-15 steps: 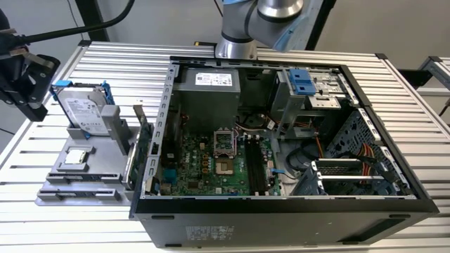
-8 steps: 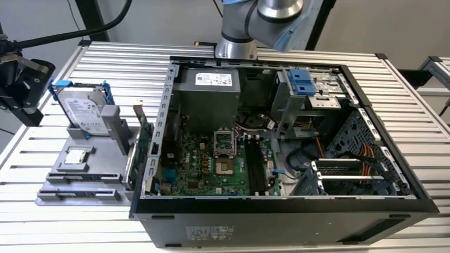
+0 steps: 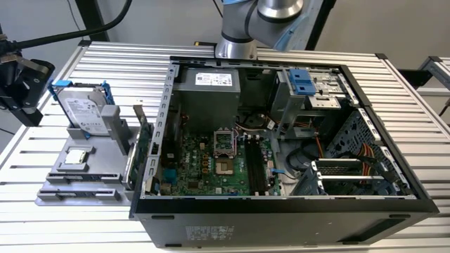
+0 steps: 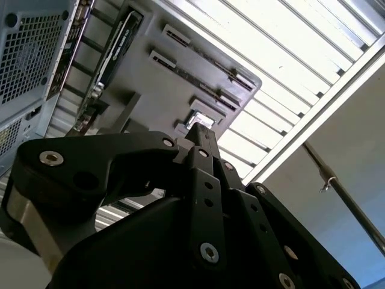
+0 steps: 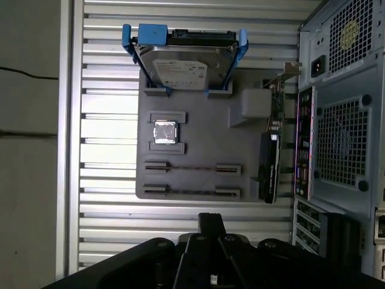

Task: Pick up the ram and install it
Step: 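Pick up the ram and move it above insertion slot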

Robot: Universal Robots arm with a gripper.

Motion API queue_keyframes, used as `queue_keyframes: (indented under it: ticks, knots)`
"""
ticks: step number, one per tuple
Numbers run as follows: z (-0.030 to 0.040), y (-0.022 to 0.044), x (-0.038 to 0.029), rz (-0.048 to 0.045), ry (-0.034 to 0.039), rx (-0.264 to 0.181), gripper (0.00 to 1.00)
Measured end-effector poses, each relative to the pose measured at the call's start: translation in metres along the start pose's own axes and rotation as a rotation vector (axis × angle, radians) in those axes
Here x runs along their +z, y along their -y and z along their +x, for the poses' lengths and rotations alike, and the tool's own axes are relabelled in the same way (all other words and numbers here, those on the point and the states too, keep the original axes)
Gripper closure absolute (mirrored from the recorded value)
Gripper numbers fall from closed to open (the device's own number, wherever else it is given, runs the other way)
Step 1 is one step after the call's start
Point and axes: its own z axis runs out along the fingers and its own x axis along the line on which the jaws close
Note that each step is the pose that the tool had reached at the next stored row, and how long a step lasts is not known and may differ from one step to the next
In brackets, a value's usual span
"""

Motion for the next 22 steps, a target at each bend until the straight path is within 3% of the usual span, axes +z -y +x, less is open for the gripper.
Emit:
queue_keyframes:
  ticks: [10, 22]
  knots:
    - [0.0, 0.0, 0.0, -0.0002, -0.0009, -0.01, 1.0]
    - [0.0, 0.0, 0.0, -0.0017, -0.0057, -0.109, 1.0]
